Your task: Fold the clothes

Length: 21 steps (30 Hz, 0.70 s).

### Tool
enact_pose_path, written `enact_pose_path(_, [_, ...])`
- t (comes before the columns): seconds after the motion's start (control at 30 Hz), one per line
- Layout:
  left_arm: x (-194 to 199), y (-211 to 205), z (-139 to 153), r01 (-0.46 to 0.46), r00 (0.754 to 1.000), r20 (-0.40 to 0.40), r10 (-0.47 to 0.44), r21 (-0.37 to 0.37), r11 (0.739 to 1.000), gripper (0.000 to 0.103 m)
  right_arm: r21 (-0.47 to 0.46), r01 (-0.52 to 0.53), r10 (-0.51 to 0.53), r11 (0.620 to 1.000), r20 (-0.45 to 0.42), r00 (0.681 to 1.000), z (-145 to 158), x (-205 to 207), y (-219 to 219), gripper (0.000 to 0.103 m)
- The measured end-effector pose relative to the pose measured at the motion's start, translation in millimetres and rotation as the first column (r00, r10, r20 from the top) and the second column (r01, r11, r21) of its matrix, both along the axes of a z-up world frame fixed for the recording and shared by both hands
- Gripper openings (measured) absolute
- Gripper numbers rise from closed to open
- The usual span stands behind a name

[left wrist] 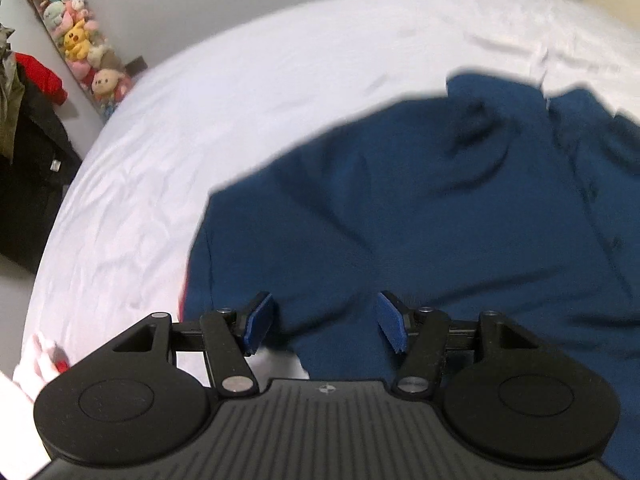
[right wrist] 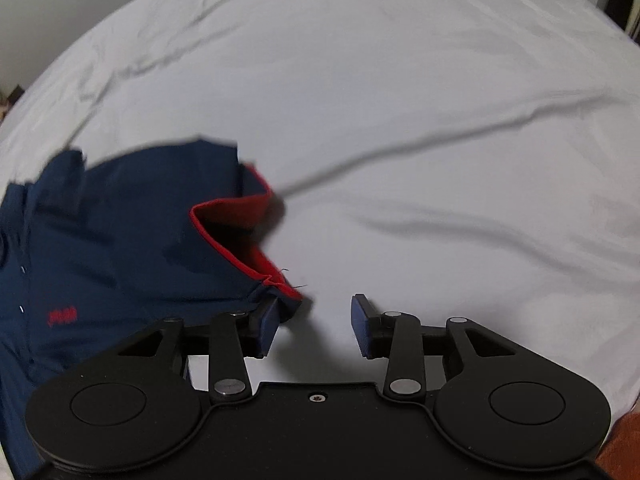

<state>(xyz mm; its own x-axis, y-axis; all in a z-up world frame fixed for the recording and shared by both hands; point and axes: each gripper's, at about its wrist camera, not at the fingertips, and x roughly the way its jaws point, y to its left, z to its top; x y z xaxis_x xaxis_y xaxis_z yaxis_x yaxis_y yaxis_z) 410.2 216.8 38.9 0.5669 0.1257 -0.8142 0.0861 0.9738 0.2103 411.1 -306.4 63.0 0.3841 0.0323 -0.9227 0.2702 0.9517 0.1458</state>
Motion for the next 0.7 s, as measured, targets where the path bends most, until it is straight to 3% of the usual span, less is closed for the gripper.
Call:
enact_pose_path(0.13, [20,11,15,0.001,0.999,0.037,-0.001,0.006,1.000,0.056,-0.040,-0.001,0.003,0.999,0.064,0.998,27,17,-5,0.039])
enact_pose_path(0.2, [35,9,18,0.062,0.997,0.046,-0.063,0.030,0.998,0.056,-0.030,-0.011,0.014,0.999,0.098,0.995,38,29,-10,0.039])
enact_pose_path(0.33, [66,-3,18,0.192,0.979,0.041,-0.197,0.109,0.975,0.056,-0.044,-0.184,0.189,0.982,0.146,0.971,42,61,10,0.039])
enact_pose_path(0.5, [101,-22,2,0.288,0.955,0.015,-0.296,0.189,0.939,0.056,-0.067,-0.423,0.428,0.904,0.155,0.891,25,114,63,0.039])
enact_pose_path(0.7, [125,-23,-32,0.299,0.954,-0.035,-0.299,0.237,0.924,0.056,-0.116,-0.583,0.594,0.804,0.104,0.798,-4,149,104,0.039])
